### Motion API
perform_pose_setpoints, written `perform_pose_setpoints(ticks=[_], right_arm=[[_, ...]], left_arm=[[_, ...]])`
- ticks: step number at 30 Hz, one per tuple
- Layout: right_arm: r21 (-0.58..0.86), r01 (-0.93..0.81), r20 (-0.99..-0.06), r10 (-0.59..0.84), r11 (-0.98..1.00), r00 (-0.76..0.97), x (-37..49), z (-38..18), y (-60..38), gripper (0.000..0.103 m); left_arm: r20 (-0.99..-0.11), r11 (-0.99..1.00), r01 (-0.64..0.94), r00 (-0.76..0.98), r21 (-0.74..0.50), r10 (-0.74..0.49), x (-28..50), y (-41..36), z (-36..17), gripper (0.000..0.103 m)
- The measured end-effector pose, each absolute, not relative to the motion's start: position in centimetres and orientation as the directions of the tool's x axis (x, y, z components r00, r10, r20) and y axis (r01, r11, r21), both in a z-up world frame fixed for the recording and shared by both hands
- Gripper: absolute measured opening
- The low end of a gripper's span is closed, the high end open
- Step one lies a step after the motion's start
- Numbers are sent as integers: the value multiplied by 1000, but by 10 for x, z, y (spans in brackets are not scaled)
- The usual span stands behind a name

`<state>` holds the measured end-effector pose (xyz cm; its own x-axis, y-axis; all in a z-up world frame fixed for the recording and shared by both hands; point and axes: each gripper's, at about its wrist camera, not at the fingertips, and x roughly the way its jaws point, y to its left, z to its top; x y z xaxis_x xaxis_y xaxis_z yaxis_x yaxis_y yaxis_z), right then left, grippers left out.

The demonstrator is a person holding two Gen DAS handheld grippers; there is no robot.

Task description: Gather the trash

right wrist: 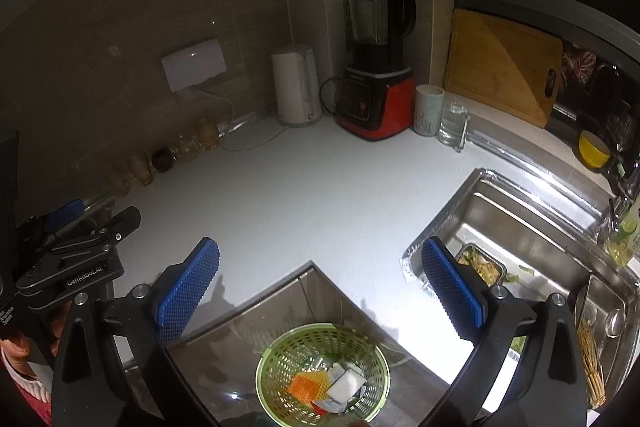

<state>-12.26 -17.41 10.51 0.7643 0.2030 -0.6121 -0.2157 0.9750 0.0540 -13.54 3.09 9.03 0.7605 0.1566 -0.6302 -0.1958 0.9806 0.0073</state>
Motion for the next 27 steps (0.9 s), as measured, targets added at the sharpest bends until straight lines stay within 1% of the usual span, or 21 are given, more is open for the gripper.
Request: perform_pose_setpoints(ticks=[5, 9, 15, 22, 27], right_arm=[[33, -198, -536, 184, 980, 824, -121, 133, -157, 101], [14, -181, -504, 163, 983, 848, -119, 140, -143, 101], [-23, -147, -485, 117, 989, 867, -118, 144, -129, 101], [-64, -109, -462, 67, 992, 884, -115, 148, -119, 101], [-68, -110, -465, 66, 992, 883, -113, 148, -116, 101]], left_arm=[[-578, 976, -217, 795, 16, 186, -137, 46, 111, 96], [-551, 977, -210, 812, 28, 190, -135, 56, 118, 95], [-513, 981, -192, 840, 25, 178, -127, 69, 127, 95], [-506, 986, -169, 849, 9, 150, -119, 77, 129, 95], [-508, 988, -155, 851, 5, 136, -117, 77, 129, 96]])
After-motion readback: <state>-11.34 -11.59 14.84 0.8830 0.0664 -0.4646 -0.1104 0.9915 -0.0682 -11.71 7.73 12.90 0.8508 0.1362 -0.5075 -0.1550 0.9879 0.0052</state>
